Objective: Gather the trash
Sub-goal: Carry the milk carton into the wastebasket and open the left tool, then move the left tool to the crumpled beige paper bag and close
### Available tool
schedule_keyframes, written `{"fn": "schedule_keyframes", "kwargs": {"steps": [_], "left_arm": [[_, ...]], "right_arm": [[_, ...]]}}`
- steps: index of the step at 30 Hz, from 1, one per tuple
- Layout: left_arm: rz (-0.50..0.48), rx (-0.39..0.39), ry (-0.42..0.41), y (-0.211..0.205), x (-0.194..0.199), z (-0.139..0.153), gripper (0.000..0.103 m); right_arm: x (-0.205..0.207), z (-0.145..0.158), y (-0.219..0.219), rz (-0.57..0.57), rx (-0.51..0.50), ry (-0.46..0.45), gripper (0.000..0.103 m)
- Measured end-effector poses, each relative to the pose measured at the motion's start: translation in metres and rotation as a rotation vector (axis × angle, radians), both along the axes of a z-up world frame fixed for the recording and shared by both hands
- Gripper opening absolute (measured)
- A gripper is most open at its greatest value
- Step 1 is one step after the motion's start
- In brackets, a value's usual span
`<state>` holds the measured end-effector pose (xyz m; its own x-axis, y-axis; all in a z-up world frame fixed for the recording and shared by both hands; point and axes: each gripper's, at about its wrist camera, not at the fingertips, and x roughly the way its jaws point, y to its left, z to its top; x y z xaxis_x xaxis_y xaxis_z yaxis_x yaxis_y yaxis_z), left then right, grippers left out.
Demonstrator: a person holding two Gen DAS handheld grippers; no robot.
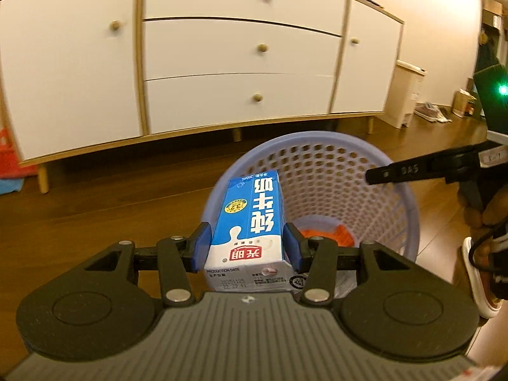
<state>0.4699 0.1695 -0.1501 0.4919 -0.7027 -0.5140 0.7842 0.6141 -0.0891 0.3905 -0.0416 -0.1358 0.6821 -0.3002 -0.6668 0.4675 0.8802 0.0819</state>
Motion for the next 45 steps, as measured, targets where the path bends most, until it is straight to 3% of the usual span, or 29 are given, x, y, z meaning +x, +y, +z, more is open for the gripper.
{"fn": "schedule_keyframes", "kwargs": {"steps": [7,10,18,28,33,45], "left_arm": [[-0.071,0.001,0.050,-0.039,0.008,-0.001,0.045],[-0.069,-0.013,0.055,-0.037,0.009,0.000,0.053],[0.005,-0.036,0.070,-0.008,0.018,0.006,0.053],[0.145,-0.053,0.104,0.055,0.020,0.008,0.053],[0.244,-0.023,0.111,0.099,0.013,0.001,0.053],[0.525,0.086,0.222,0.215,-0.019,-0.040,0.053]], "right_arm": [[-0.001,-0.001,-0.002,-0.006,0.000,0.003,0.008],[0.000,-0.001,-0.002,-0.007,0.000,0.005,0.008],[0.000,-0.002,-0.002,-0.007,-0.001,0.007,0.008],[0.000,-0.002,-0.001,-0.014,-0.005,0.015,0.008],[0.001,-0.003,-0.002,-0.018,-0.005,0.022,0.008],[0.002,-0.003,0.001,-0.019,-0.012,0.037,0.008]]}}
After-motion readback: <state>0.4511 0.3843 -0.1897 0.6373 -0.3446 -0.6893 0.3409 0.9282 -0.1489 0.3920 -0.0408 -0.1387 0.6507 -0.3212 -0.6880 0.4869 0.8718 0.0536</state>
